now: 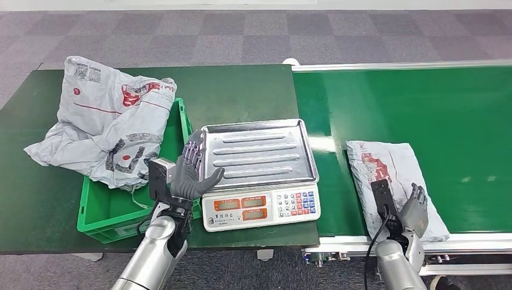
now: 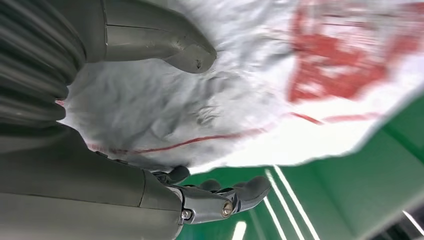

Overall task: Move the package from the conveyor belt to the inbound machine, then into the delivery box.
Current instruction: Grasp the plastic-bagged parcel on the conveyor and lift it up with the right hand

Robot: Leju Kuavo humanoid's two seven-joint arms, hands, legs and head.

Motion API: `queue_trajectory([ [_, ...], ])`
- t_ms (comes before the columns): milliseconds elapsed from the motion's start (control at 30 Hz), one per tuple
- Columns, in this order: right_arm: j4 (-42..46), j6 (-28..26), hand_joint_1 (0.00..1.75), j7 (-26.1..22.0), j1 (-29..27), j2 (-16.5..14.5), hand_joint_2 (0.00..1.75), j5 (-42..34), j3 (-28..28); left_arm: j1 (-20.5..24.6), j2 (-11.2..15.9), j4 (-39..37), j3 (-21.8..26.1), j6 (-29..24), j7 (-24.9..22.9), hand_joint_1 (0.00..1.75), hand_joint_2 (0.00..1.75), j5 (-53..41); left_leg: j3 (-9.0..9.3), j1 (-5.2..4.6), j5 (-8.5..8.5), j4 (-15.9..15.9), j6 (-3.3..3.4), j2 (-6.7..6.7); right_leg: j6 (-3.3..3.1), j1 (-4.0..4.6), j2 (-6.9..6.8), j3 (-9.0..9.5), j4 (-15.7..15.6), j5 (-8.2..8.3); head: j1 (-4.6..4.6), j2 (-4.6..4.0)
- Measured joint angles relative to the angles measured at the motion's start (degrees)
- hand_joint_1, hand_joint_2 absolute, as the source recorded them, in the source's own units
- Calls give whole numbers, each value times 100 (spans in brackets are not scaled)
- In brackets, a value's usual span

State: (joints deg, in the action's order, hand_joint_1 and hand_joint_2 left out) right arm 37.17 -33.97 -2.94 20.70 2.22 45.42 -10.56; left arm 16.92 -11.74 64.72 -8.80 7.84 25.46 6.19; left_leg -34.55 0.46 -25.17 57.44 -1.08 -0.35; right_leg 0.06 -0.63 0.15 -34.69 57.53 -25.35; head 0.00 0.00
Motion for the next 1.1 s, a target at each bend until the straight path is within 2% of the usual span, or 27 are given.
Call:
queue_trajectory([
  [133, -559, 55, 0, 489, 39, 43, 175, 688, 0, 1, -11, 13, 1, 34, -8, 0, 175, 27, 3, 0, -1, 0, 0, -1, 0, 3, -1, 3, -1, -1, -1, 0],
  [300, -975, 49, 0, 642, 132, 46, 175, 879, 5, 3, -35, 17, 1, 47, -10, 0, 175, 29, 30, 2, -13, 0, 7, 5, 3, 8, 1, 30, -6, -12, -1, 0],
  [400, -1145, 36, 0, 653, 145, 44, 175, 931, 21, 4, -45, 17, 1, 58, -10, 0, 175, 31, 55, 6, -18, 0, 13, 5, 10, 9, 0, 58, -15, -21, 0, 0],
  [533, -1302, -15, 0, 421, 106, 6, 175, 851, 26, 4, -46, 17, 1, 98, -12, 0, 175, 31, 95, 9, -27, 0, 25, 3, 21, 10, -3, 105, -26, -29, 0, 0],
  [667, -1388, 15, 175, -25, 99, -46, 175, 642, -7, 4, -46, 17, 1, 116, -13, 0, 175, 24, 114, 9, -33, 0, 27, 6, 22, 11, 0, 131, -34, -27, 0, 1],
  [767, -1409, 1, 175, -432, 100, -93, 175, 435, -88, 4, -46, 17, 1, 115, -12, 0, 175, 2, 114, 9, -33, 0, 27, 7, 25, 10, 1, 135, -36, -24, 0, 1],
  [967, -1408, -55, 175, -818, 137, -166, 175, 277, -185, 5, -44, 17, 3, 110, -8, 0, 175, -6, 114, 9, -35, 0, 24, 11, 25, 14, 8, 133, -35, -23, 0, 0],
  [1000, -1407, -57, 165, -893, 152, -180, 175, 255, -201, 6, -41, 17, 4, 108, -4, 0, 175, -8, 114, 9, -36, 0, 22, 14, 24, 14, 10, 133, -35, -23, -1, 0],
  [1100, -1403, -3, 86, -1012, 226, -234, 175, 184, -227, 5, -30, 17, 5, 108, 18, 0, 175, -5, 116, 11, -39, -1, 19, 26, 20, 16, 18, 130, -35, -21, -1, 0],
])
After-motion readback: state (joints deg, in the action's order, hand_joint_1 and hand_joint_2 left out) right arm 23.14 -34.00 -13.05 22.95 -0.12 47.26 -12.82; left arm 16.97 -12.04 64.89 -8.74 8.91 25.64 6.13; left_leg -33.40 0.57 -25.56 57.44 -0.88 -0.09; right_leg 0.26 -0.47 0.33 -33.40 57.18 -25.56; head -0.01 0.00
